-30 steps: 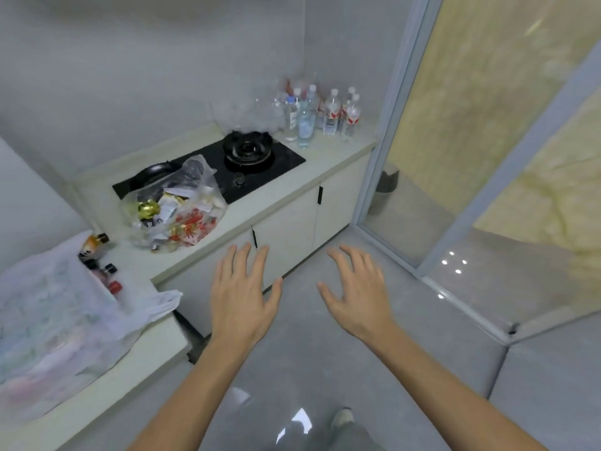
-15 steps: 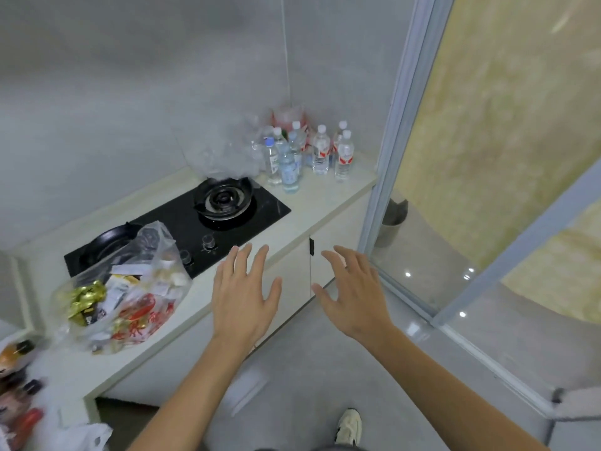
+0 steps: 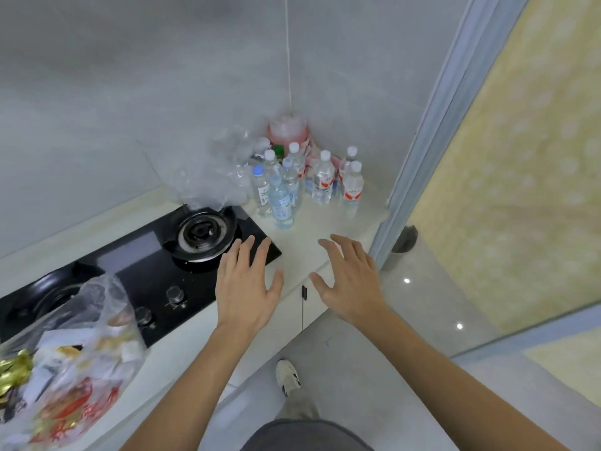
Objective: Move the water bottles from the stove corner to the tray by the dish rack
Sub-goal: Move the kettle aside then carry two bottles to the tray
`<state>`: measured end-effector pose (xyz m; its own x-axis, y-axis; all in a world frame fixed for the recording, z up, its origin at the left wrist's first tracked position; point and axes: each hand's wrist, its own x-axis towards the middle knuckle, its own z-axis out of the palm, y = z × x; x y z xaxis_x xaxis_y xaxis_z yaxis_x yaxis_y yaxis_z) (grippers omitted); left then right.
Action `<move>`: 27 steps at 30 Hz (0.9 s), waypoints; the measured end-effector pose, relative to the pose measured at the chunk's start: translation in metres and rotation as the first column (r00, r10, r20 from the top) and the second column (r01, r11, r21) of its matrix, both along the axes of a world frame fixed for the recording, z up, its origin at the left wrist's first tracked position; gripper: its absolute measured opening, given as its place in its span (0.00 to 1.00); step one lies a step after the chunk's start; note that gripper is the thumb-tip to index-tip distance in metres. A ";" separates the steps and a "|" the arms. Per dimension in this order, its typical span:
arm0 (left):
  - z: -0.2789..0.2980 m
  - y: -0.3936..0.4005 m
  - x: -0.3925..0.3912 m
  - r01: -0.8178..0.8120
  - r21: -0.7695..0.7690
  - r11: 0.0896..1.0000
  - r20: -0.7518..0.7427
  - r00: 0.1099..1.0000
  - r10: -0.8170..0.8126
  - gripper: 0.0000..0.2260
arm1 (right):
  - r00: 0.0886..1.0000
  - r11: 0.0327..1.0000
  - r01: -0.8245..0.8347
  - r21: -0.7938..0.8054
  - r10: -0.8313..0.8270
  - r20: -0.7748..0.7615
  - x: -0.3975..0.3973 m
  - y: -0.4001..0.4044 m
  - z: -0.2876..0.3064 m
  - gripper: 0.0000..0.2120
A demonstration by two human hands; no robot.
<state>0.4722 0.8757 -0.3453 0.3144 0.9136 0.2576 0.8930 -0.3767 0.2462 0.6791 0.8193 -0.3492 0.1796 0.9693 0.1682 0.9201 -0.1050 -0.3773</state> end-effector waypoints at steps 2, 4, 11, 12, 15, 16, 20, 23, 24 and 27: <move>-0.011 0.042 0.015 0.006 -0.002 1.000 0.007 1.000 -0.006 0.28 | 1.000 1.000 -0.013 -0.028 0.013 0.004 0.015 0.039 -0.006 0.31; -0.018 0.083 0.029 0.005 -0.021 1.000 0.011 1.000 -0.005 0.28 | 0.999 0.997 -0.023 -0.075 0.024 0.020 0.029 0.077 -0.011 0.32; -0.020 0.182 0.054 -0.032 -0.141 0.989 0.010 0.999 0.034 0.28 | 0.998 0.989 -0.060 -0.138 0.064 0.023 0.059 0.188 -0.017 0.32; -0.022 0.192 0.055 -0.040 -0.162 0.986 0.017 0.999 0.043 0.28 | 0.997 0.986 -0.073 -0.147 0.076 0.010 0.062 0.203 -0.017 0.32; -0.026 0.218 0.066 -0.068 -0.225 0.972 0.041 0.996 0.079 0.28 | 0.990 0.978 -0.143 -0.155 0.139 -0.039 0.070 0.252 -0.017 0.30; -0.028 0.225 0.071 -0.079 -0.248 0.966 0.047 0.995 0.093 0.29 | 0.986 0.976 -0.164 -0.147 0.156 -0.062 0.073 0.268 -0.017 0.30; -0.033 0.251 0.092 -0.103 -0.351 0.931 0.085 0.986 0.141 0.28 | 0.961 0.956 -0.266 -0.122 0.253 -0.114 0.081 0.330 -0.024 0.30; -0.040 0.264 0.104 -0.112 -0.433 0.894 0.121 0.976 0.181 0.28 | 0.929 0.922 -0.363 -0.138 0.346 -0.130 0.085 0.363 -0.035 0.31; -0.042 0.266 0.108 -0.122 -0.449 0.885 0.137 0.969 0.204 0.28 | 0.915 0.906 -0.396 -0.147 0.376 -0.147 0.088 0.372 -0.039 0.30; -0.049 0.271 0.123 -0.176 -0.468 0.866 0.198 0.934 0.296 0.27 | 0.868 0.862 -0.476 -0.175 0.428 -0.254 0.095 0.394 -0.055 0.30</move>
<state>0.5951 1.1466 -0.3945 0.0535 0.9881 -0.1440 0.8242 0.0377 0.5651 0.7738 1.2130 -0.4039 -0.2813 0.9580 -0.0554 0.7940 0.1999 -0.5742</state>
